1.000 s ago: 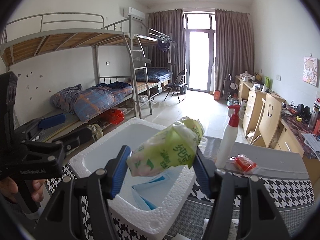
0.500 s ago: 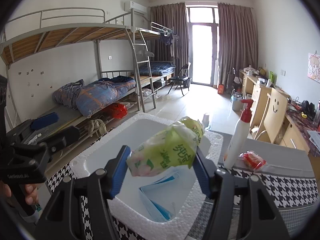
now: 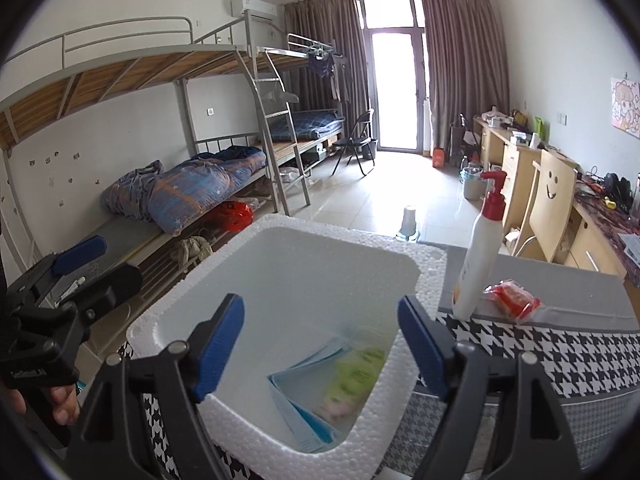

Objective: Organize soft objects
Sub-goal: 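Withdraw both tools from the foam box back over the table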

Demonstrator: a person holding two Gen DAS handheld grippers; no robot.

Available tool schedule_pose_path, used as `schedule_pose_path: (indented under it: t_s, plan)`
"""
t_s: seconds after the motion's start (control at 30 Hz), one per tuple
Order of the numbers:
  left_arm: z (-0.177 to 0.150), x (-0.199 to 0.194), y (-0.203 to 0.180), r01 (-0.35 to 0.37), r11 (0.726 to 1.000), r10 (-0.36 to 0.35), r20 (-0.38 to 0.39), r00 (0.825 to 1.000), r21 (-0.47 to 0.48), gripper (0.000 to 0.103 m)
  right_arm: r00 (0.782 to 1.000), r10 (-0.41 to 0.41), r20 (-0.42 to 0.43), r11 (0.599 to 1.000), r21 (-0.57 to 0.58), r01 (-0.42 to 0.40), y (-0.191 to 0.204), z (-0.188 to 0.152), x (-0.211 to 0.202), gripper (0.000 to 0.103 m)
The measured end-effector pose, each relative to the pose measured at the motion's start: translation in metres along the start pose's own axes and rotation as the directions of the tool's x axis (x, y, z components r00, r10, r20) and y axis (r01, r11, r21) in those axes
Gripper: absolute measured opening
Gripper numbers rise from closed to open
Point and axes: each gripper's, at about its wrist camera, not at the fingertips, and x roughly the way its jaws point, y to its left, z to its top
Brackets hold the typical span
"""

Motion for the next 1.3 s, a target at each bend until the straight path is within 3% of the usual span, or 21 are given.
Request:
schedule_pose_path:
  t_s: [1.3]
  plan:
    - [0.001,-0.023,-0.066,0.132,0.988,-0.135,0.026,0.991,0.078,0.102,0.988,-0.107,0.112,0.992,0.076,0.099,-0.053,-0.017,-0.073,0.085]
